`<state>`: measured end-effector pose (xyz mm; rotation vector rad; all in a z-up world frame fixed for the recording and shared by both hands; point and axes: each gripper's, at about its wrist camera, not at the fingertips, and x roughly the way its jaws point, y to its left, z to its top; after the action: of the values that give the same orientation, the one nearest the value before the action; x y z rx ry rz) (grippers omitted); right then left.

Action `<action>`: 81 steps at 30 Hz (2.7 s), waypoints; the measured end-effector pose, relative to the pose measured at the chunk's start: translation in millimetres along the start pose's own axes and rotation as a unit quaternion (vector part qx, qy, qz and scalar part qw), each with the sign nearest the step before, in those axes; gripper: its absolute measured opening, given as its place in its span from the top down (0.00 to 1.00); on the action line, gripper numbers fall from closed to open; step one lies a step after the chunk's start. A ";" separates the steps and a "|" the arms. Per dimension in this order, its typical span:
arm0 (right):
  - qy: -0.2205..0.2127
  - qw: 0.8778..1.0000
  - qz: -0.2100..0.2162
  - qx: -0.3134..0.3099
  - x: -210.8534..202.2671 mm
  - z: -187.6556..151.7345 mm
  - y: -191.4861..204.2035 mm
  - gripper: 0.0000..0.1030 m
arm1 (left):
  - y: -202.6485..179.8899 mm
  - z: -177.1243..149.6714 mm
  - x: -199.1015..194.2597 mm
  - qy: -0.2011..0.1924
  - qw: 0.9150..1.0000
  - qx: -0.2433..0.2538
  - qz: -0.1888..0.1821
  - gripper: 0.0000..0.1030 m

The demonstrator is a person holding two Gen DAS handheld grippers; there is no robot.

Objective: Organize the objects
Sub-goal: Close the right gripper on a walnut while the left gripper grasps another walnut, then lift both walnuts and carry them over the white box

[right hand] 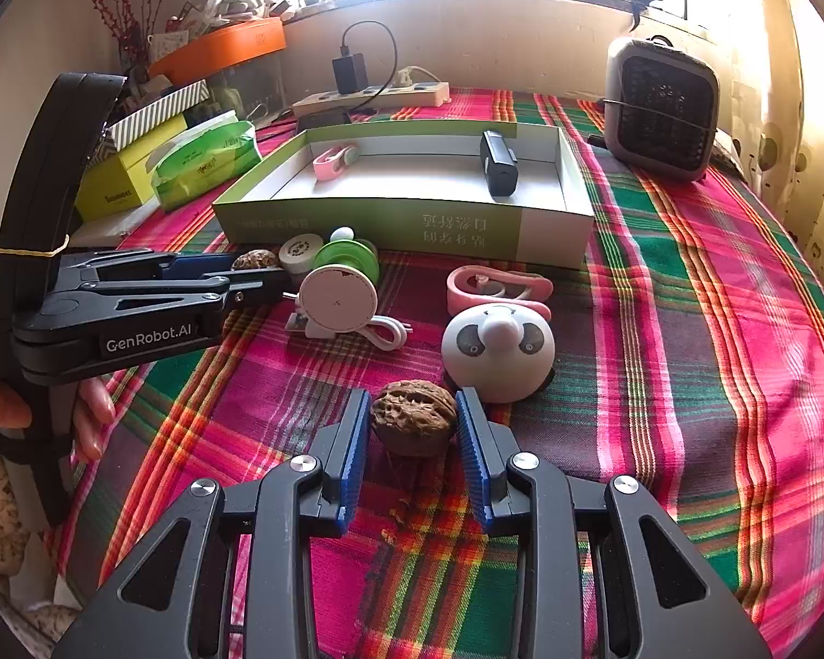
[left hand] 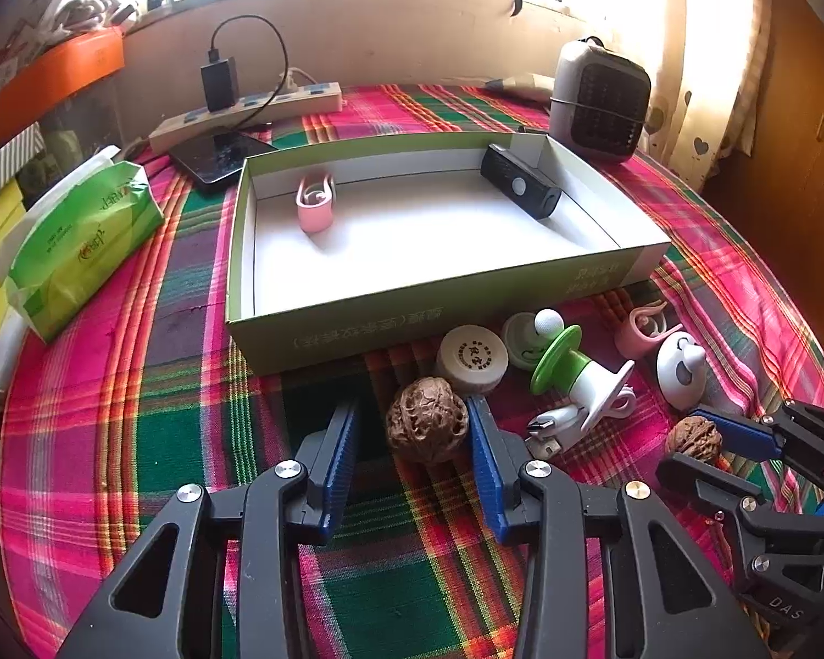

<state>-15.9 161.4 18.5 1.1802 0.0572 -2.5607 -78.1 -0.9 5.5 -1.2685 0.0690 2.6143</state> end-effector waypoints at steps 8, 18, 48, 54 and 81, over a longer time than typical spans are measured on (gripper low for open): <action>0.000 1.000 -0.001 0.000 -0.3 -0.1 1.1 0.68 | 2.4 -1.2 -0.8 -0.002 1.000 -0.005 0.006 0.74; 0.000 1.000 -0.001 0.000 -0.4 -0.3 0.8 0.68 | 2.5 -1.6 -1.5 -0.002 1.000 -0.006 0.006 0.74; -0.011 1.000 -0.009 0.002 -5.5 -0.7 0.4 0.68 | -6.7 -10.0 -18.3 -0.016 1.000 -0.001 0.020 0.74; -0.019 1.000 -0.006 0.000 -10.9 2.0 0.9 0.68 | -9.9 -10.0 -25.6 -0.024 0.999 0.001 0.024 0.74; -0.052 0.999 -0.003 -0.006 -29.4 35.5 -7.1 0.68 | -20.0 13.2 -45.7 -0.046 0.999 0.002 0.019 0.74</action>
<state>-26.2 170.1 63.1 1.0412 0.0524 -2.6190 -56.4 11.8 50.5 -1.1545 0.0831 2.6988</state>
